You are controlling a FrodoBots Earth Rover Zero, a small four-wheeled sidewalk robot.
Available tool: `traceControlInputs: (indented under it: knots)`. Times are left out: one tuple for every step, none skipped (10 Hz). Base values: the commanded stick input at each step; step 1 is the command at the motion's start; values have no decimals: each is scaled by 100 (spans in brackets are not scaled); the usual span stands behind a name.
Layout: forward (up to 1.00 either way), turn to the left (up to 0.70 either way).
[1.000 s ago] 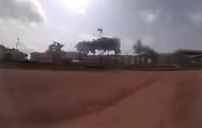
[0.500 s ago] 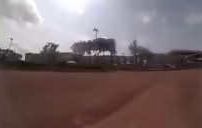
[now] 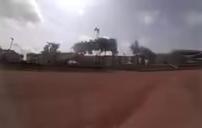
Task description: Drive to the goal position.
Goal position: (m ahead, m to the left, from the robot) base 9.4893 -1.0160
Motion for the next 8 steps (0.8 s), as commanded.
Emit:
traceControlInputs:
  knots:
    - [70, 0]
    - [70, 0]
    - [70, 0]
    - [70, 0]
    - [70, 0]
    - [70, 0]
    - [70, 0]
    - [70, 0]
